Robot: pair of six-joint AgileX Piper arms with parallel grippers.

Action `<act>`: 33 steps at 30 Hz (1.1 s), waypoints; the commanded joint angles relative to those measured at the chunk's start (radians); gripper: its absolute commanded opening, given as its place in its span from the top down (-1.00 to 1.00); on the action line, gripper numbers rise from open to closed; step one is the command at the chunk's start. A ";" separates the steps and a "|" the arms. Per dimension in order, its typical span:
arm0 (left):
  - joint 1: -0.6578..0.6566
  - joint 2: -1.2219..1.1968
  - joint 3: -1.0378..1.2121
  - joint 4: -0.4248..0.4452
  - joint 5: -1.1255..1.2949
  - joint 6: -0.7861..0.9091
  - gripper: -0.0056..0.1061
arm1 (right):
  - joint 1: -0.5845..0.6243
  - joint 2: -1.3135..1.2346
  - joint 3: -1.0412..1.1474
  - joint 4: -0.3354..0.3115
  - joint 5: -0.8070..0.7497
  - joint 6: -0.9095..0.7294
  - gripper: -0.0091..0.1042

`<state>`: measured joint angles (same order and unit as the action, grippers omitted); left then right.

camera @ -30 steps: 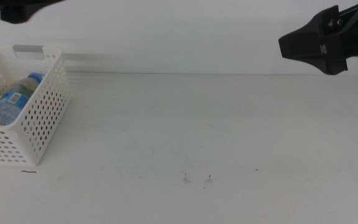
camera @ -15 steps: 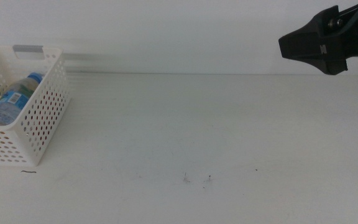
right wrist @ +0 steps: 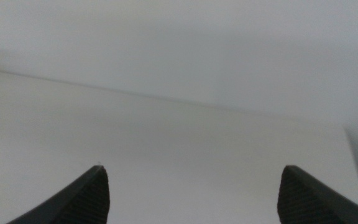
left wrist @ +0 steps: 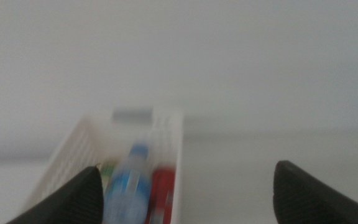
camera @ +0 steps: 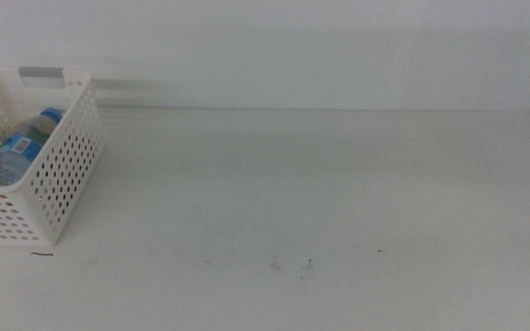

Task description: Use arms to grab the bottles and put them into the dustbin to the left of the table.

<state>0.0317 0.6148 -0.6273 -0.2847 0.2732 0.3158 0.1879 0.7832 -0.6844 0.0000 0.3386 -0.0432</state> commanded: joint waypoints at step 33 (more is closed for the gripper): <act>-0.002 -0.615 0.627 0.048 -0.083 -0.007 -0.77 | -0.151 -0.783 0.684 -0.011 -0.051 0.000 -0.72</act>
